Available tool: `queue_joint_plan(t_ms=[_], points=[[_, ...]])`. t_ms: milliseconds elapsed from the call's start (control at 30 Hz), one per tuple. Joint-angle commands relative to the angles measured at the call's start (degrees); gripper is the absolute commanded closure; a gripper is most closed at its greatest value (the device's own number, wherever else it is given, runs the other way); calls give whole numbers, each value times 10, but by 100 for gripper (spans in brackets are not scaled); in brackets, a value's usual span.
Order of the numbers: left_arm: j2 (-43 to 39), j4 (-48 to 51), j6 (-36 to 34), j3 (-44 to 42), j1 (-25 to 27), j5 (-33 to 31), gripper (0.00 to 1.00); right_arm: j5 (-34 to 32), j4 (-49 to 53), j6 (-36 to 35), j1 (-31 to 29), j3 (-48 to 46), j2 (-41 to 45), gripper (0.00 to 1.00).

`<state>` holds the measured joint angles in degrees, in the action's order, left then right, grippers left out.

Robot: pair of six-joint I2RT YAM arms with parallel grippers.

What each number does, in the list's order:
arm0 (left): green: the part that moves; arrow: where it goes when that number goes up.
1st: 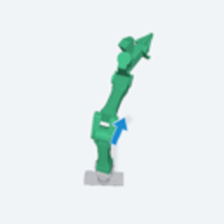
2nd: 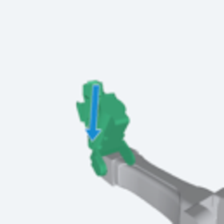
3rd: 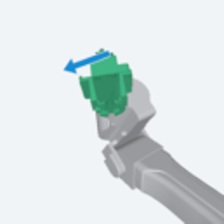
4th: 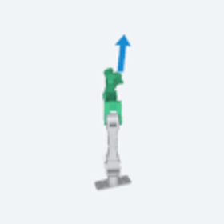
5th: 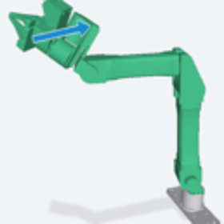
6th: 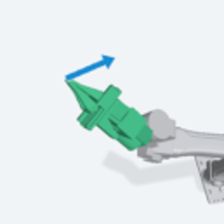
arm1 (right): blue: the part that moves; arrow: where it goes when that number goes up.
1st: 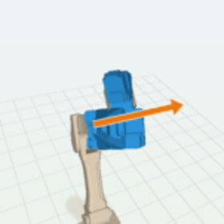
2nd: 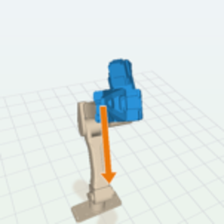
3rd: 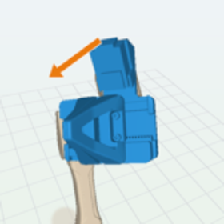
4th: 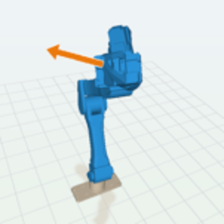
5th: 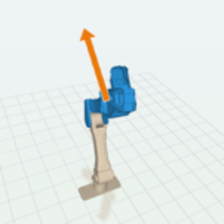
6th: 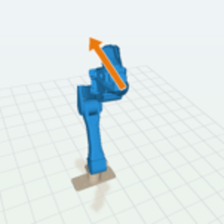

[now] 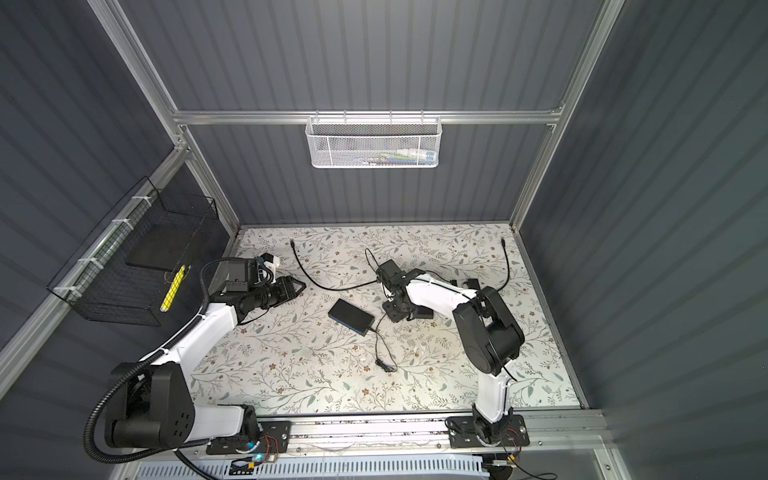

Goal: Insert the plug into the switch port

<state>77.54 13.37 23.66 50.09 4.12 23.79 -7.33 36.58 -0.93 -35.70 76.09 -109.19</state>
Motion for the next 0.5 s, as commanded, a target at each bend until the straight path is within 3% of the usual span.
queue_joint_plan(t_ms=[0,267,467], points=[[7,16,2,-2,-5,4,46,-41,23,-51,12,38,-23,74],[11,19,5,3,-5,8,46,-39,10,-100,32,86,-65,66],[11,19,8,6,-5,6,45,-31,5,-105,33,84,-58,50]])
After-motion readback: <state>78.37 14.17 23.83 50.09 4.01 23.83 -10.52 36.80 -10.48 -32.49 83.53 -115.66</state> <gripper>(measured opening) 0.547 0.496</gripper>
